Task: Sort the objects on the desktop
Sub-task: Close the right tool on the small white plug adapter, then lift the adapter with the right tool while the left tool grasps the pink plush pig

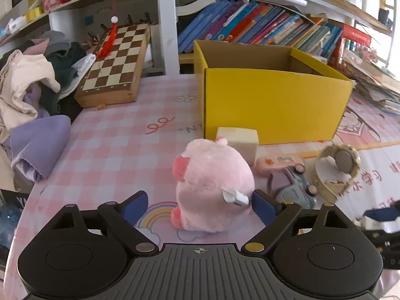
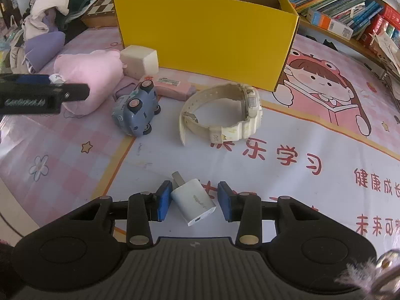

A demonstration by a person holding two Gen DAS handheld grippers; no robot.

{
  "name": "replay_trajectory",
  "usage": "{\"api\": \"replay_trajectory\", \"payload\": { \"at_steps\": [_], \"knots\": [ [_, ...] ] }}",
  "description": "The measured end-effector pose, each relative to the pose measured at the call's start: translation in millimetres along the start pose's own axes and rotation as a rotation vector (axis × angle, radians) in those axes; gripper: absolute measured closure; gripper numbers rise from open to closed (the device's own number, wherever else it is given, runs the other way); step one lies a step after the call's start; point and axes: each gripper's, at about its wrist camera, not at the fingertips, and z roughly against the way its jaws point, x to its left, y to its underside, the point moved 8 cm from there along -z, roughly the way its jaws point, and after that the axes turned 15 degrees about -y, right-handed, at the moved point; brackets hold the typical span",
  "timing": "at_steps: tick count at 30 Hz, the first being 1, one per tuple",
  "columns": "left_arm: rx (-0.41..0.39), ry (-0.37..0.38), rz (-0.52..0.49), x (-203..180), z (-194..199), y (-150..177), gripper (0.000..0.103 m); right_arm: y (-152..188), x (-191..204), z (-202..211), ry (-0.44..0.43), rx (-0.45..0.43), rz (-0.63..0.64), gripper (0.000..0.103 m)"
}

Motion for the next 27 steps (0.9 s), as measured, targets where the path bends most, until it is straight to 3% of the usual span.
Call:
{"api": "replay_trajectory", "payload": {
  "at_steps": [5, 8, 13, 20, 27],
  "knots": [
    [0.008, 0.021, 0.006, -3.5, -4.9, -1.1, 0.020, -0.8, -0.5, -0.6, -0.012, 0.005, 0.016, 0.066],
    [0.014, 0.033, 0.010, -5.6, -7.8, -1.8, 0.035, -0.7, 0.2, -0.7, -0.020, 0.006, 0.026, 0.070],
    [0.021, 0.054, 0.018, -8.2, -11.8, -3.0, 0.049, -1.5, 0.6, -0.3, -0.021, 0.008, 0.031, 0.074],
    [0.004, 0.055, 0.076, 11.2, 7.7, -4.8, 0.052, -6.0, 0.2, 7.4, -0.013, -0.022, 0.016, 0.074],
    [-0.062, 0.063, 0.096, 18.3, 32.6, -13.1, 0.052, -12.0, 8.0, 17.1, -0.010, -0.056, 0.032, 0.074]
  ]
}}
